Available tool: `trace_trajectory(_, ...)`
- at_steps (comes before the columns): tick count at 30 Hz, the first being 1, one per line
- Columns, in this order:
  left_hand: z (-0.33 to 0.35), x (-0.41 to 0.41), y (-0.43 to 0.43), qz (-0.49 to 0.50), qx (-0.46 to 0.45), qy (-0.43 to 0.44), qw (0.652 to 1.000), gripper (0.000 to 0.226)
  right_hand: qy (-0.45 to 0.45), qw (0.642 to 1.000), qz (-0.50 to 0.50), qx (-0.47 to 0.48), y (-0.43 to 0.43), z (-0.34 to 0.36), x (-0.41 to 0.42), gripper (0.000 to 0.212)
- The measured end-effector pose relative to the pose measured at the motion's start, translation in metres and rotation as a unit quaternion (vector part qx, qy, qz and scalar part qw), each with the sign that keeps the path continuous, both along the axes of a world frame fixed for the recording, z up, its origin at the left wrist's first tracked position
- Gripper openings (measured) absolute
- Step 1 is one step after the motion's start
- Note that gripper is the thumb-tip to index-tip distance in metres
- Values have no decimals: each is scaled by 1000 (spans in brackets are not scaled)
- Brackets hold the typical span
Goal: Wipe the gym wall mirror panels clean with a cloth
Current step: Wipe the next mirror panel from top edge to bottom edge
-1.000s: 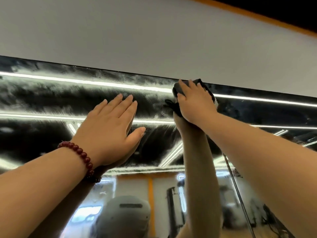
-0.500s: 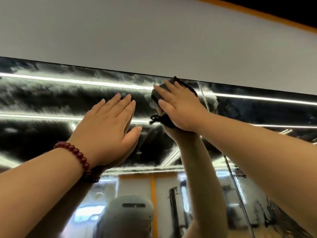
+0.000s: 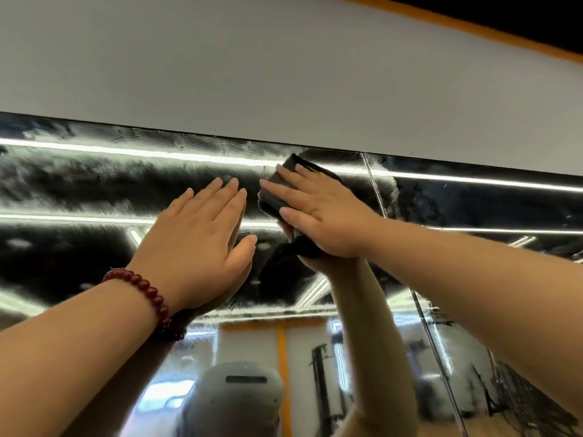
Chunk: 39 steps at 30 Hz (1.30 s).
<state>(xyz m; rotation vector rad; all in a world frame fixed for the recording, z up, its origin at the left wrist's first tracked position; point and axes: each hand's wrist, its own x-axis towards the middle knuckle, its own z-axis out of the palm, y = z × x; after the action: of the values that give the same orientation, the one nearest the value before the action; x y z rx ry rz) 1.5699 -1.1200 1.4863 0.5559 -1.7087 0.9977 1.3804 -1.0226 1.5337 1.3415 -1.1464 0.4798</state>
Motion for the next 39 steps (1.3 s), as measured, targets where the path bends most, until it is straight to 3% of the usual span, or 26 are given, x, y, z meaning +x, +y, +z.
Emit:
trace_trajectory(6, 0, 0, -2, -8, -1, -2, 1000, 96, -183, 978, -25, -95, 3, 70, -14, 52)
trace_trajectory(9, -1, 1, -3, -12, -7, 3, 1000, 96, -102, 992, -7, -73, -13, 49, 14, 51)
trace_trajectory(12, -5, 4, -1, -32, -1, 5, 999, 95, 36, 999, 21, -2, -13, -9, 17, 52)
trace_trajectory(14, -8, 6, -3, -20, 2, -6, 1000, 96, 66, 997, 5, 38, -4, -24, 2, 53)
trace_trajectory(15, -9, 7, -3, -15, 7, -11, 1000, 96, 43, 999, -7, 32, 3, -16, -8, 53)
trace_trajectory(18, -13, 5, -2, 5, 13, -13, 1000, 96, -137, 989, -36, -42, 21, 25, -31, 51)
trace_trajectory(20, -15, 5, 0, 12, 15, -12, 1000, 96, -181, 980, -29, -78, 18, 27, -23, 51)
trace_trajectory(25, -16, 7, 2, 0, 9, -8, 1000, 98, 29, 999, 31, 17, -4, -50, 6, 52)
trace_trajectory(27, -18, 8, 3, 2, 17, -11, 1000, 99, 51, 997, 18, 49, 5, -52, -4, 51)
trace_trajectory(31, -20, 4, 1, 5, 14, -13, 1000, 98, -134, 990, 0, -42, 18, 3, -29, 51)
trace_trajectory(33, -20, 3, -1, 6, 8, -7, 1000, 96, -181, 979, -9, -93, 14, 13, -24, 52)
trace_trajectory(39, -25, 8, 1, -29, 1, 5, 1000, 93, 53, 998, 37, 28, -7, -90, -1, 56)
